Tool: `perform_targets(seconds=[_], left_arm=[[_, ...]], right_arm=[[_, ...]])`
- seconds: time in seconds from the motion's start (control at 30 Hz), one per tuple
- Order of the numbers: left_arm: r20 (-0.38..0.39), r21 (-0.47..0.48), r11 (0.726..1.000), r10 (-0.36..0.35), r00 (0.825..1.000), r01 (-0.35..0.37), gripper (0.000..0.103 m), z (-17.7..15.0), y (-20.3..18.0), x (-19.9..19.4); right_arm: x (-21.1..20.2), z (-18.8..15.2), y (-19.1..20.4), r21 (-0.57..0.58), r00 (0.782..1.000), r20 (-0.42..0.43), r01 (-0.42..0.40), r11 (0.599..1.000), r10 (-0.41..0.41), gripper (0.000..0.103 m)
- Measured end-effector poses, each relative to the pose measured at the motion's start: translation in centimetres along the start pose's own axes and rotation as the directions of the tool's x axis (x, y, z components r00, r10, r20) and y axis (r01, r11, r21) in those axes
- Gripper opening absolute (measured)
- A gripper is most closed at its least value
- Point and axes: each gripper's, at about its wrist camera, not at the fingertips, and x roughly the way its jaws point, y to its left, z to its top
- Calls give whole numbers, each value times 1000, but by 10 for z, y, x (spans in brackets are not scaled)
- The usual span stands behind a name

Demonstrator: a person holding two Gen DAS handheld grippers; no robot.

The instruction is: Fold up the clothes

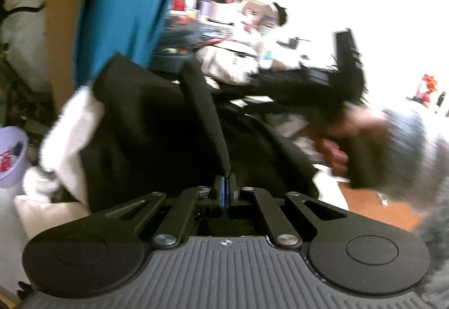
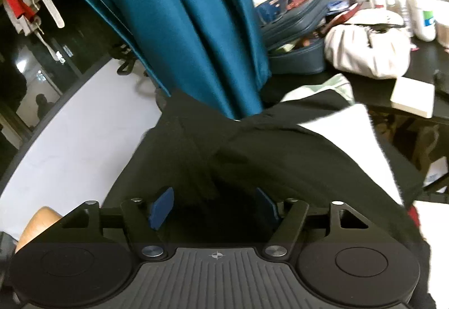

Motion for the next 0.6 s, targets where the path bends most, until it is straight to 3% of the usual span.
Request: perform_targets(seconds=[0.07, 0.1, 0.13, 0.17, 0.2, 0.37, 0.43, 0.5, 0.6], left_arm=[[-13, -7, 999, -34, 999, 34, 1, -5, -7, 3], [-21, -9, 999, -48, 999, 48, 1, -7, -10, 6], [-28, -11, 998, -62, 998, 62, 1, -9, -12, 9], [-36, -14, 997, -76, 996, 75, 1, -11, -14, 12], [-43, -17, 996, -92, 995, 92, 1, -13, -16, 14], [-90, -10, 981, -196, 976, 196, 1, -21, -21, 25], [-109, -4, 974, -224, 969, 225, 1, -21, -25, 31], [-123, -1, 965, -261, 957, 263, 1, -20, -29, 39], [-157, 37, 950, -300, 941, 310, 1, -20, -41, 48]], right_arm=[[9, 3, 4, 11, 1000, -6, -13, 1000, 13, 70], [12, 3, 6, 12, 1000, -7, -24, 1000, 24, 66], [14, 4, 7, 12, 999, -8, -35, 999, 35, 55], [15, 3, 7, 6, 999, -23, -38, 999, 39, 22], [15, 1, 7, -1, 998, -42, -39, 999, 39, 5], [-1, -11, 0, -60, 996, -88, -9, 998, 4, 5], [-9, -10, 2, -86, 997, -74, 14, 996, -20, 15], [-18, -7, 4, -111, 998, -53, 36, 993, -42, 38], [-22, 3, 16, -158, 999, -13, 41, 987, -44, 49]])
